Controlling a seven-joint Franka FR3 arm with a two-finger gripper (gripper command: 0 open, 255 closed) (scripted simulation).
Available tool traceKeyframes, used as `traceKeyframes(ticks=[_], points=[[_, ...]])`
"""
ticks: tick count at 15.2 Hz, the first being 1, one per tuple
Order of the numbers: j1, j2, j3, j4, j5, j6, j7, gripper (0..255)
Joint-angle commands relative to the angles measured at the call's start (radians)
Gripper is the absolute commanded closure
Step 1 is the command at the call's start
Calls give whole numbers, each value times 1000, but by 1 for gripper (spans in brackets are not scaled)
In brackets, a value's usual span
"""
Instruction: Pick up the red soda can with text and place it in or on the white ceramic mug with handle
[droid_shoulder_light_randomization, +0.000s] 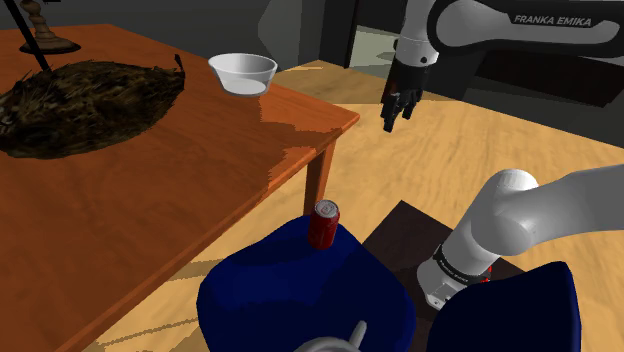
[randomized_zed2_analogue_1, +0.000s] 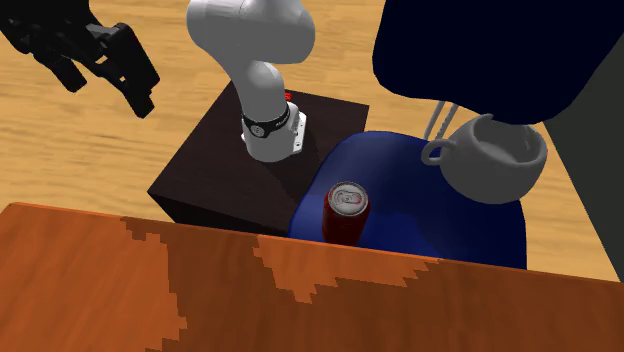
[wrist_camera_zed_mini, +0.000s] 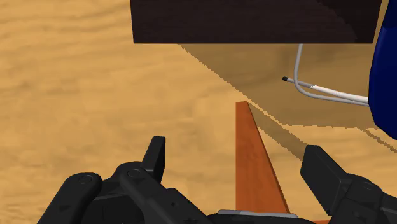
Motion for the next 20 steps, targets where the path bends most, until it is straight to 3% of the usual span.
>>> traceKeyframes(ticks=[1, 11, 20], points=[[0, 0, 0, 0, 0, 0, 0, 0], [108, 47, 177, -77, 175, 126, 196, 0], [192, 189, 345, -55, 302, 275, 366, 0]])
